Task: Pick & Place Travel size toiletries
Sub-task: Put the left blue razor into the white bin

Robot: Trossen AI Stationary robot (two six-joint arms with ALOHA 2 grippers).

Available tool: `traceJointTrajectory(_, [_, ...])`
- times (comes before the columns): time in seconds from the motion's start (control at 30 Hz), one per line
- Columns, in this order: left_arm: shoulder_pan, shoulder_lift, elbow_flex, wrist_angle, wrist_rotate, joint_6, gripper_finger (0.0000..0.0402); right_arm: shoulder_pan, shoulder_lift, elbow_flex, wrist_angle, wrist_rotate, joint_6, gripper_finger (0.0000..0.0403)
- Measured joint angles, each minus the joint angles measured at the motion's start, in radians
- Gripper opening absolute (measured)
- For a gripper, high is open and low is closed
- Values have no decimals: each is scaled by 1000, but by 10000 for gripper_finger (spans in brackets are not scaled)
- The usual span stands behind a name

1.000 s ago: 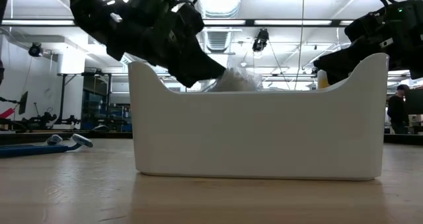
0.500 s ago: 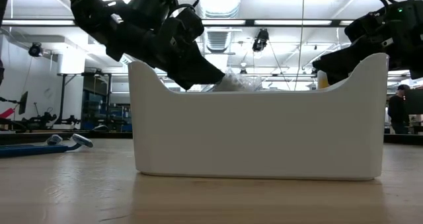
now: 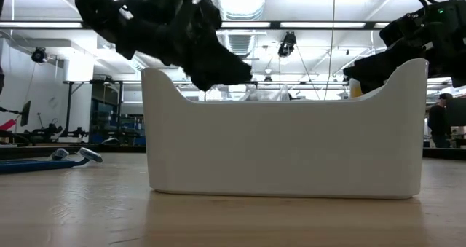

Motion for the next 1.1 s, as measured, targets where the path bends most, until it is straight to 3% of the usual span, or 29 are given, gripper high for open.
traceJointTrajectory(0.3, [-8,-140,-18,-50,43,32,153,0,1,0,0,0,0,195])
traceJointTrajectory(0.6, [-16,-387,-166,-73,31,12,154,0,1,0,-1,0,0,199])
traceJointTrajectory(0.83, [-18,-524,-292,-75,28,-91,153,0,1,0,-2,0,0,180])
traceJointTrajectory(1.1, [-22,-591,-389,-152,46,-303,153,0,1,0,-9,0,0,157])
